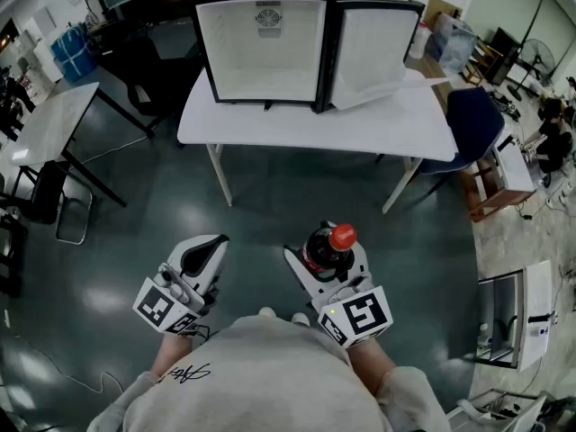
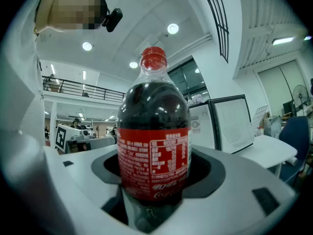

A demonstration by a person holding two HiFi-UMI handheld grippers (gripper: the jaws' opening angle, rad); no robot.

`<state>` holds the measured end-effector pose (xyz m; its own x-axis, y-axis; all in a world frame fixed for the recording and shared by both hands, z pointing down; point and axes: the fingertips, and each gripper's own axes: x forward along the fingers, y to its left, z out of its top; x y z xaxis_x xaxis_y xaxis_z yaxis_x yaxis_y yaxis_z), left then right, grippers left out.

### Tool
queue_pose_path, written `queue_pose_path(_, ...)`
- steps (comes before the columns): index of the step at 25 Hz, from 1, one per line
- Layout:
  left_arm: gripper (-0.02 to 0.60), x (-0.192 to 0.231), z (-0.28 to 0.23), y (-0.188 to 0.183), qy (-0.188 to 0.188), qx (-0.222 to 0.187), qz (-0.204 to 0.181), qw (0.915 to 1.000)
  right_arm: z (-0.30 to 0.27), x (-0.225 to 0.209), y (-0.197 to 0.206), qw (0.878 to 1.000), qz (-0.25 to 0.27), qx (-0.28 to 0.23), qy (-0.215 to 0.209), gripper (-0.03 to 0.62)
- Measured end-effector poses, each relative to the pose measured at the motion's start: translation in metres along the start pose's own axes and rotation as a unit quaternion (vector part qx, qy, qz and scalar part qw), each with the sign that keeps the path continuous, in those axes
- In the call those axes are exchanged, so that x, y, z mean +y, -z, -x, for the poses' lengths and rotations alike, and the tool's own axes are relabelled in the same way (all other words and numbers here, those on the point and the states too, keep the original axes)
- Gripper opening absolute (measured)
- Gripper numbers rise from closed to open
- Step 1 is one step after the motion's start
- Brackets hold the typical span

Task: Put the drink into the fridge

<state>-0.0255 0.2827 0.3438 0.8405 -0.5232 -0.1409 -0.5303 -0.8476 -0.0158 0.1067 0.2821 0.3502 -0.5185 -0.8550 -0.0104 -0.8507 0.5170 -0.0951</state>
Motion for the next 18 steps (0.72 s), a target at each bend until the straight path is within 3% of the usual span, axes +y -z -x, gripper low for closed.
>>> queue_pose_path(18,0.003,0.007,0.014,0.0,-0.01,0.001,0.004,0.9999,-0.009,0.014,0.002,1.0,0.006,0.006,-0.017,0.319)
